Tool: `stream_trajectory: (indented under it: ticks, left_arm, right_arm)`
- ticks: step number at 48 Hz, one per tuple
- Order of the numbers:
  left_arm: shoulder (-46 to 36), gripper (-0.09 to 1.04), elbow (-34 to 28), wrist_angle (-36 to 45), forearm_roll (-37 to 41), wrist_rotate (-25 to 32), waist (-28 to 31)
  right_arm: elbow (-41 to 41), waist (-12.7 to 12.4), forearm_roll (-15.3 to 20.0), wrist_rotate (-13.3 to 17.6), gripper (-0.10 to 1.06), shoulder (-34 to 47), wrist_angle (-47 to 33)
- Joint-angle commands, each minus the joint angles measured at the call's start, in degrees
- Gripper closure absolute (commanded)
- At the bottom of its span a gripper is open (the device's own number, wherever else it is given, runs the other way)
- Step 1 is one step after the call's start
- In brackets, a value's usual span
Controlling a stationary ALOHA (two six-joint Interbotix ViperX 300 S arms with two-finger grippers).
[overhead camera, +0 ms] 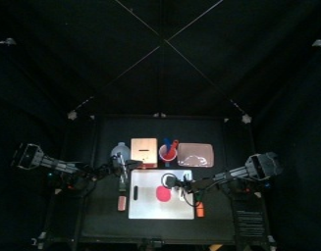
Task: Get the cutter from the drawer then cut the dough then place the extra dough in the bowl
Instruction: Cut the dough
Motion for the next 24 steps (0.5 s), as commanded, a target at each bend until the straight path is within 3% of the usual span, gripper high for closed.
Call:
stream_trajectory:
  ticks: [1,9,24]
  left_arm:
    - [-0.2,0.58,0.0,-0.5,0.0,-0.1,-0.1]
    - [-1.6,0.59,3.9,-0.5,-3.3,-0.1,0.4]
    - [-8.2,0.59,8.4,-0.5,-5.3,-0.2,0.5]
  right_arm:
    - [-6.8,0.2,1.3,-0.1,0.46,2.1,4.7]
    - [-13.6,0.1,1.2,-0.2,0.46,7.3,6.8]
    - [-13.9,0.0,1.8,-0.1,0.46,9.6,3.3]
